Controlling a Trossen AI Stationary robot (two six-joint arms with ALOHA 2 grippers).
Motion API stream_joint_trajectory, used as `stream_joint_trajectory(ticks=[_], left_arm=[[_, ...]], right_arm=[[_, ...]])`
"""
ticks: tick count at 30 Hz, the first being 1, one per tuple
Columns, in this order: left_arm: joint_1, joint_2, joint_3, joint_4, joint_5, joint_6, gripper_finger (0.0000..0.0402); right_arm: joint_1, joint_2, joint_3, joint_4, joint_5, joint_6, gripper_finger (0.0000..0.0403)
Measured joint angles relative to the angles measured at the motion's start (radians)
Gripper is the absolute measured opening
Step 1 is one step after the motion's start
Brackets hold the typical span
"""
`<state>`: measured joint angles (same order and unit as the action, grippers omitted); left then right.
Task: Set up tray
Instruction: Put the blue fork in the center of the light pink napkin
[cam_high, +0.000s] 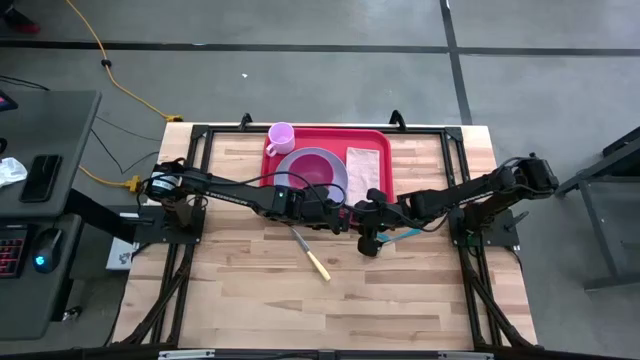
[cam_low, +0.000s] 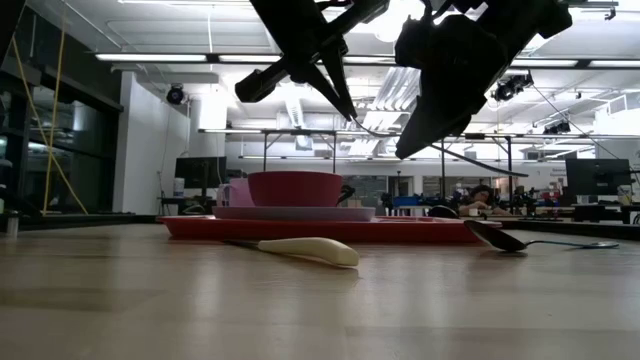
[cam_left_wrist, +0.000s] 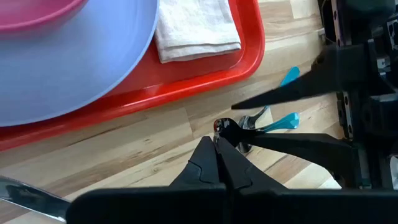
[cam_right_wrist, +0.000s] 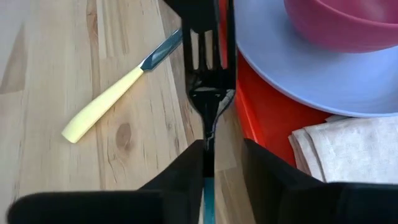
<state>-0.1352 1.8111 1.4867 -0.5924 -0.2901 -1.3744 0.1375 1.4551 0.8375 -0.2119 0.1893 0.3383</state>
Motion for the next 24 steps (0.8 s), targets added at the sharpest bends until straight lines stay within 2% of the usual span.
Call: stream_joint_trajectory(ticks=[11,24], left_arm=[[0.007,0.000,0.000,-0.009,0.002,0.009,0.0011],[0.011,0.000,0.000,-0.007,0.011,0.020,0.0010]], right_arm=[[0.000,0.000,0.000,-0.002,-0.015,-0.025,0.0005],[0.000,0.000,0.000,-0.023,0.002,-0.010,0.0003]])
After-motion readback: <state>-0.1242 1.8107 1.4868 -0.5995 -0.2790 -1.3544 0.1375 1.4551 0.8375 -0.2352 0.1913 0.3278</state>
